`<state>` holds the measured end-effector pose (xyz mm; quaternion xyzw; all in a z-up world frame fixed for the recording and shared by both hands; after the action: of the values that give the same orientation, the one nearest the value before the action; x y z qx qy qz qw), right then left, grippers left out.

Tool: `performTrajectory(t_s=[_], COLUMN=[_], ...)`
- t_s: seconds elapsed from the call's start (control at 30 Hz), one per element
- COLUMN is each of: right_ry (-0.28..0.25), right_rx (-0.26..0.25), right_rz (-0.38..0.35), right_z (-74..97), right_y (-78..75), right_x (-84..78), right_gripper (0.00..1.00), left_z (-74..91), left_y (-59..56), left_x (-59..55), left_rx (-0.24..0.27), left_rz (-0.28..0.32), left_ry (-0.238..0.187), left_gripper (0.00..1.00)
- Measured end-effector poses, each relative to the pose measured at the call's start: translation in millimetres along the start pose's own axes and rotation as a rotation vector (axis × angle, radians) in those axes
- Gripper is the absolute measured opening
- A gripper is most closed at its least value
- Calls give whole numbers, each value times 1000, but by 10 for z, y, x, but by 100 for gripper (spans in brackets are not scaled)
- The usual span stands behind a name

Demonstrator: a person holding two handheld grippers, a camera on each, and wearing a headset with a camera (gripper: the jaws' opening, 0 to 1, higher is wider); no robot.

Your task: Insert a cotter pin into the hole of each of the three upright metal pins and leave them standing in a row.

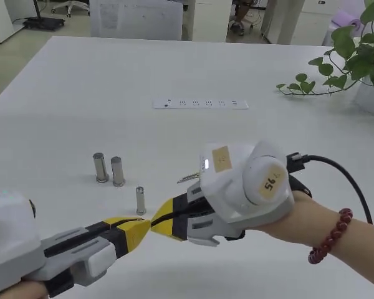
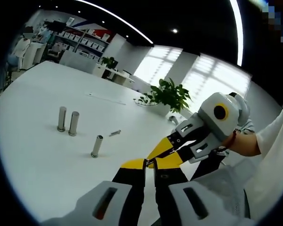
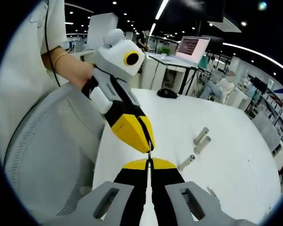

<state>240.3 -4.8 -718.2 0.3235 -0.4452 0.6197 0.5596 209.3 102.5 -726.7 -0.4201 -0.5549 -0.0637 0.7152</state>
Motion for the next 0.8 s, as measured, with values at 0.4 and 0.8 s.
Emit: performTrajectory(t_s=[0.4, 0.8], right_ry=[4, -27], right_rx=[-1, -25], right_rz=[1, -12], right_z=[-4, 22], right_y=[14, 32], right_x=[2, 61], right_gripper=[2, 3], left_z=[8, 39], left_y=[19, -20], left_x=[-7, 52], left_rx=[8, -42], left_rz=[7, -98], left_ry=[7, -13], left_gripper=[1, 0])
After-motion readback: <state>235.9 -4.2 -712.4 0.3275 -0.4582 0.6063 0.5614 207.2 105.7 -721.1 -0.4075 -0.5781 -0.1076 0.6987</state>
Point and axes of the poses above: the centre of the closed fingertips' face, and the gripper's own axes: z roughly backward along the fingers, y roughly to its left, x roughly out of its top, the point moved 7 cm from there along z, roughly backward along the fingers, and after that the axes turned 15 degrees about -y, right-handed, at the moved point
